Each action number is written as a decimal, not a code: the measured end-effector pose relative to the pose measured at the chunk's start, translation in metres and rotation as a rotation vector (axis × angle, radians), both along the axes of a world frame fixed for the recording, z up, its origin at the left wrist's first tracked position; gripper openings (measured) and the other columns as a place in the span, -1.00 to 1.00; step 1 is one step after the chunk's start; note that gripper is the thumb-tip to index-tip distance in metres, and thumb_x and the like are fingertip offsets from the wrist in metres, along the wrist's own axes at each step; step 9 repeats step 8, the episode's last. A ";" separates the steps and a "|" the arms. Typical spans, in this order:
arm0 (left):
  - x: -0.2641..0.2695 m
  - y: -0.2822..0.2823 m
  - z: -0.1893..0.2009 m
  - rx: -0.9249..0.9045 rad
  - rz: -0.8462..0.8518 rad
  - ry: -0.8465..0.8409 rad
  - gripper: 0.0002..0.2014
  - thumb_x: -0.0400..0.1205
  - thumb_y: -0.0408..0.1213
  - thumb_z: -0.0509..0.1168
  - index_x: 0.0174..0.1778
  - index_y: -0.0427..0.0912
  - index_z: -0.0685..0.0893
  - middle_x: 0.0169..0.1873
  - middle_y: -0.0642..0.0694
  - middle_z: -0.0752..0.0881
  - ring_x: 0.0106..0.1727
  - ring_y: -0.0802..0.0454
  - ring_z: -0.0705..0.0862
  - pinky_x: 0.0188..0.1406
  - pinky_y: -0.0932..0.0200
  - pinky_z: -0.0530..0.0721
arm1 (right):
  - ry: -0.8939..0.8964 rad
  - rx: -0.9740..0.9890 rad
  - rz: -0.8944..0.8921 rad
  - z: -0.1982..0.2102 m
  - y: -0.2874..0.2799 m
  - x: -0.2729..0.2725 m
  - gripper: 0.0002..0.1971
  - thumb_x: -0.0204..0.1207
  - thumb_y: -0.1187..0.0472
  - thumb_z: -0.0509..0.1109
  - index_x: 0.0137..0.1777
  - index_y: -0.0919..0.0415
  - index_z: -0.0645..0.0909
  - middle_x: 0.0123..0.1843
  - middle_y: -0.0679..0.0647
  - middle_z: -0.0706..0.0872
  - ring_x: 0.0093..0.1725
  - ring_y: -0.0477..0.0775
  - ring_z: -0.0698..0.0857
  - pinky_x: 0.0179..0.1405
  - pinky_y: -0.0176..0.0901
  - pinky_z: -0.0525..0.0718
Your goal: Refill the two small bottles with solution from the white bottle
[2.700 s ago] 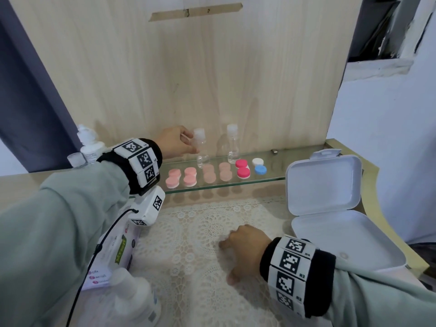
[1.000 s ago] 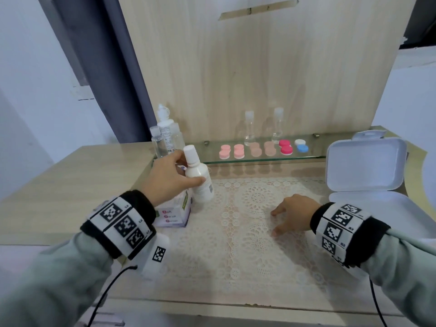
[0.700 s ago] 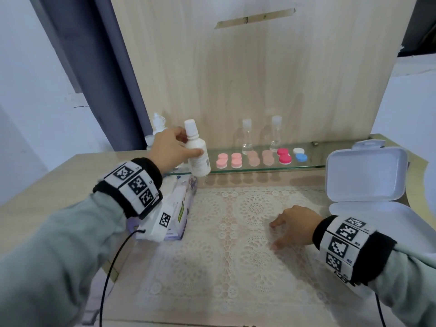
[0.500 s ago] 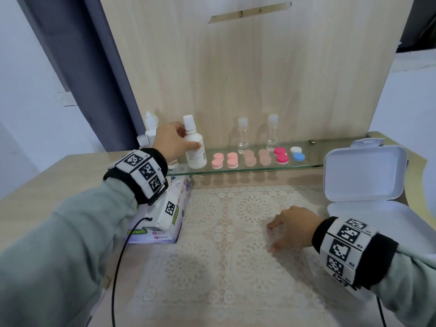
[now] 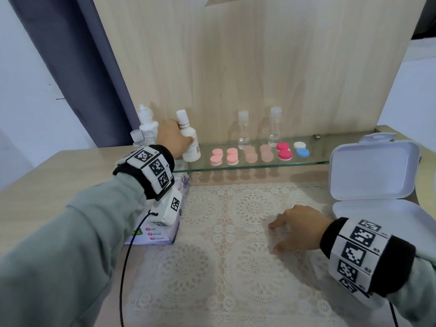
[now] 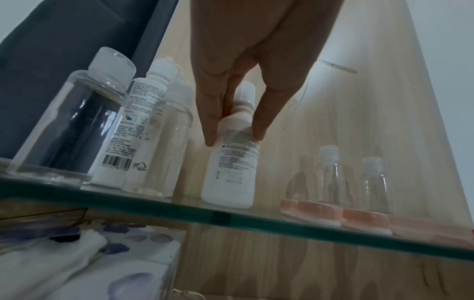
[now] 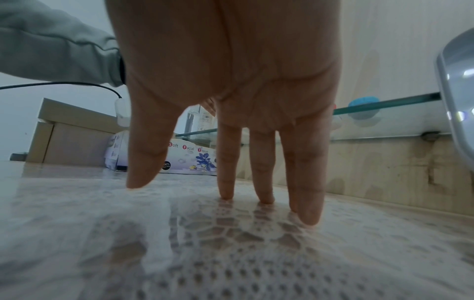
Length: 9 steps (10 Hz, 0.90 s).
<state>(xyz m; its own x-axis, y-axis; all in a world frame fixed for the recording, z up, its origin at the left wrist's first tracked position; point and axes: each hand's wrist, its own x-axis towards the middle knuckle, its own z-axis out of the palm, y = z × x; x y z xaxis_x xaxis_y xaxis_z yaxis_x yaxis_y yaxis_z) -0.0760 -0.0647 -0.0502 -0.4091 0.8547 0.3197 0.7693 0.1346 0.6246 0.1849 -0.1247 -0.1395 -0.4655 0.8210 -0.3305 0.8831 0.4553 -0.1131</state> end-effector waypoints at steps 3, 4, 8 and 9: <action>-0.002 0.005 -0.002 -0.015 0.019 0.011 -0.59 0.52 -0.40 0.30 0.27 -0.43 0.43 0.28 -0.36 0.58 0.29 -0.27 0.56 0.20 0.00 0.53 | 0.004 -0.014 -0.005 0.001 0.000 0.001 -0.36 0.32 -0.25 0.41 0.42 -0.12 0.47 0.36 -0.01 0.62 0.35 0.06 0.52 0.26 -0.17 0.46; -0.001 0.006 -0.003 -0.015 0.023 0.019 -0.59 0.52 -0.42 0.30 0.28 -0.43 0.41 0.28 -0.37 0.56 0.30 -0.28 0.55 0.23 -0.04 0.52 | 0.014 -0.012 -0.013 0.000 0.000 0.001 -0.36 0.31 -0.25 0.41 0.42 -0.12 0.48 0.36 0.00 0.61 0.35 0.06 0.53 0.26 -0.16 0.47; 0.004 -0.018 0.005 0.075 -0.072 -0.033 -0.38 0.55 -0.41 0.24 0.50 -0.31 0.14 0.44 -0.31 0.43 0.41 -0.23 0.47 0.34 0.03 0.42 | 0.036 -0.015 -0.042 0.003 -0.003 0.001 -0.40 0.34 -0.23 0.41 0.39 -0.10 0.52 0.36 -0.01 0.62 0.34 0.08 0.55 0.28 -0.13 0.50; 0.004 -0.018 0.005 0.075 -0.072 -0.033 -0.38 0.55 -0.41 0.24 0.50 -0.31 0.14 0.44 -0.31 0.43 0.41 -0.23 0.47 0.34 0.03 0.42 | 0.036 -0.015 -0.042 0.003 -0.003 0.001 -0.40 0.34 -0.23 0.41 0.39 -0.10 0.52 0.36 -0.01 0.62 0.34 0.08 0.55 0.28 -0.13 0.50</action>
